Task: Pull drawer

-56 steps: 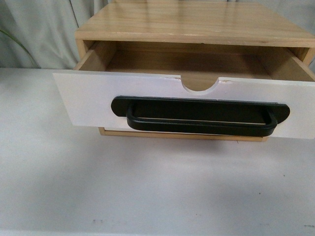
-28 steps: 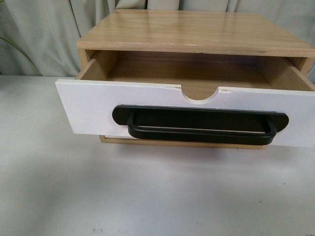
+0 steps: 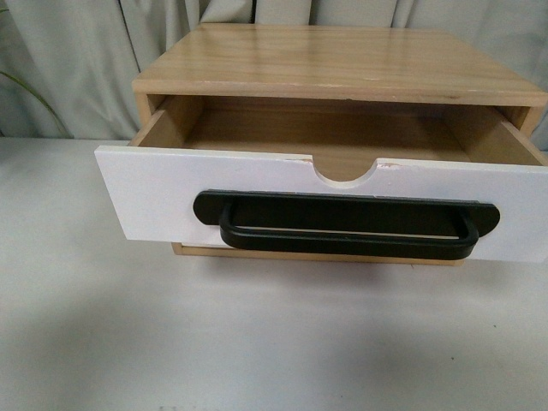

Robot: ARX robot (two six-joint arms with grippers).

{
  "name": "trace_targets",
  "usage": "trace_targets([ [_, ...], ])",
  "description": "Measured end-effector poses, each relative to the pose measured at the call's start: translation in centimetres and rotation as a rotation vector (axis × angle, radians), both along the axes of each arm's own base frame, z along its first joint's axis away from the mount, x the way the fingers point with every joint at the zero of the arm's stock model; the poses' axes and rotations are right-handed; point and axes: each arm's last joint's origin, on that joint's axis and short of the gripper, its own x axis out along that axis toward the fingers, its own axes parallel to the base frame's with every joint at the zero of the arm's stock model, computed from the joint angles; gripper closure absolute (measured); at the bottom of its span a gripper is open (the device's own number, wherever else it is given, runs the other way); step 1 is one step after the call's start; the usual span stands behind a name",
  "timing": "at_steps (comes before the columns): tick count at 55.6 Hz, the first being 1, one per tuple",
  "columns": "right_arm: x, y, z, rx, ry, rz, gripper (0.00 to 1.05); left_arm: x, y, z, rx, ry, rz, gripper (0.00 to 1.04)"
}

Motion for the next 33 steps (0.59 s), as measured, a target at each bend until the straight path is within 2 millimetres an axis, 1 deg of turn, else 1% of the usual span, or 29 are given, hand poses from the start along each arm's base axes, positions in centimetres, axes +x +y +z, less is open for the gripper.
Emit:
trace_targets([
  [2,-0.1,-0.1,-0.1,0.002,0.0,0.0,0.65,-0.1,0.0,-0.2,0.0,-0.001,0.0,0.68],
  [7,-0.3,-0.6,-0.4,0.004,-0.002,-0.001,0.83,-0.4,0.0,-0.7,-0.002,-0.002,-0.001,0.86],
  [11,-0.4,-0.9,-0.6,0.005,-0.003,-0.002,0.93,-0.6,0.0,-1.1,-0.002,0.002,-0.001,0.96],
  [12,-0.5,-1.0,-0.7,0.006,-0.003,-0.001,0.98,-0.7,0.0,-1.2,-0.002,0.001,-0.001,1.0],
  [15,-0.6,-1.2,-0.8,0.005,-0.003,-0.003,1.04,-0.8,0.0,-1.3,-0.008,0.0,-0.001,1.01],
  [20,-0.7,-1.4,-1.0,0.009,-0.003,-0.004,1.04,-1.0,0.0,-1.6,-0.009,-0.002,-0.001,1.01],
  [23,-0.8,-1.8,-1.2,0.01,-0.002,0.025,1.04,-1.1,0.0,-1.7,-0.01,-0.002,-0.001,1.01],
  [28,-0.9,-2.4,-1.4,0.011,-0.005,-0.01,1.04,-1.3,0.0,-2.0,-0.011,0.0,-0.001,1.01],
  [31,-1.1,-2.5,-2.0,0.011,-0.011,-0.013,1.04,-1.4,0.0,-2.2,-0.012,0.0,0.0,1.01],
  [33,-1.1,-2.5,-2.0,0.011,-0.01,-0.01,1.04,-1.5,0.0,-2.3,-0.012,0.0,0.0,1.01],
])
